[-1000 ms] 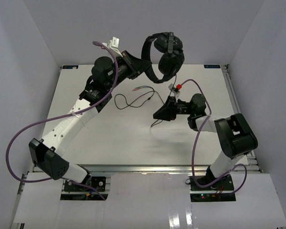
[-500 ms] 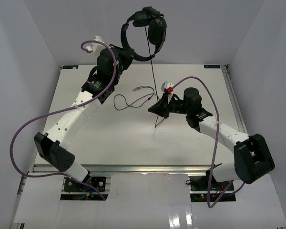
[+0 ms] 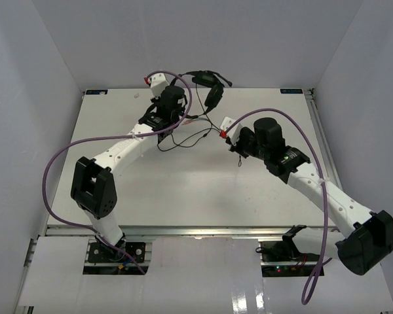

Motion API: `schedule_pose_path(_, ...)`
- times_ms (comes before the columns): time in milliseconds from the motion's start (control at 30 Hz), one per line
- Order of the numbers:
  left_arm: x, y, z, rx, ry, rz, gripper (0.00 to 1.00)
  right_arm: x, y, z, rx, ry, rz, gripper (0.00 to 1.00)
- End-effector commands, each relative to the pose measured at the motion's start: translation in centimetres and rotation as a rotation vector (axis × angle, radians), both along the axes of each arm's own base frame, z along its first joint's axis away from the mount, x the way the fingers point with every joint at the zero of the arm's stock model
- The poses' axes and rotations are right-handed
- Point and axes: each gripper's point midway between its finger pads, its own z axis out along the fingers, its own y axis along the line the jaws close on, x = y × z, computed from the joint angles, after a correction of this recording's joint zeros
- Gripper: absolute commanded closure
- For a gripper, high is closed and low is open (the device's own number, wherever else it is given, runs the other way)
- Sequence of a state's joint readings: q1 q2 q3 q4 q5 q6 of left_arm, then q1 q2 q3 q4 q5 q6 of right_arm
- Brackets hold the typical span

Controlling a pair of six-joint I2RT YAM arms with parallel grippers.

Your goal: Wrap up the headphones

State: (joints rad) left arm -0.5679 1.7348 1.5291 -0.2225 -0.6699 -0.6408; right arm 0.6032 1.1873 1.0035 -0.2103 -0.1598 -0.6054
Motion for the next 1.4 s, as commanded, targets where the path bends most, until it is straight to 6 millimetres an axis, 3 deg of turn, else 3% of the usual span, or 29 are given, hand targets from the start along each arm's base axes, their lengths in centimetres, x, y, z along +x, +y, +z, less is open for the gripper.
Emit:
schedule_pose_path(0, 0.0, 0.4, 5.7, 0.016, -0.151, -0.044, 1.0, -0.4, -1.7, 1.3, -0.113, -0.101, 0.008, 0.92)
schedule_pose_path(100, 0.7, -0.3, 2.4, 0.101, -0.064, -0.081, 1.0, 0.0, -2.1, 3.1, -0.156, -0.18, 0.013, 0.92)
schedule_pose_path(233, 0.1, -2.6, -2.2, 0.152, 0.051, -0.235, 1.0, 1.5, -3.1, 7.5, -0.184, -0.308, -0.048, 0.92)
schedule_pose_path(300, -0.5, -3.2, -4.3, 0.171, 0.096, -0.272, 1.0, 1.5, -2.6, 8.9, -0.167, -0.328, -0.028, 0.92)
schedule_pose_path(367, -0.9, -3.2, -5.9, 0.179, 0.127, -0.275, 1.0, 0.6, -1.3, 8.8, -0.143, -0.298, 0.058, 0.92)
schedule_pose_path(500, -1.0, -3.2, -6.0, 0.1, 0.15, -0.229, 1.0, -2.3, 1.1, 5.7, -0.146, -0.211, 0.239, 0.92)
schedule_pose_path(567, -0.5, -3.7, -4.8, 0.009, 0.151, -0.21, 1.0, -3.4, 1.4, 3.4, -0.17, -0.172, 0.29, 0.92)
schedule_pose_path(700, 0.2, -5.2, -2.1, -0.158, 0.149, -0.231, 1.0, -4.3, 1.2, 1.4, -0.183, -0.141, 0.316, 0.92)
schedule_pose_path(900, 0.9, -6.4, -1.0, -0.295, 0.175, -0.195, 1.0, -5.9, 1.2, -0.9, -0.209, -0.101, 0.384, 0.92)
schedule_pose_path(1033, 1.4, -6.4, -2.6, -0.282, 0.209, -0.171, 1.0, -6.7, 1.7, -0.6, -0.215, -0.103, 0.424, 0.92)
schedule_pose_path(1233, 1.4, -7.4, -7.1, -0.26, 0.306, -0.177, 1.0, -6.5, 2.9, 1.8, -0.195, -0.132, 0.45, 0.92)
schedule_pose_path(1367, 1.1, -8.5, -8.9, -0.137, 0.317, -0.201, 1.0, -5.8, 3.0, 3.2, -0.197, -0.16, 0.43, 0.92)
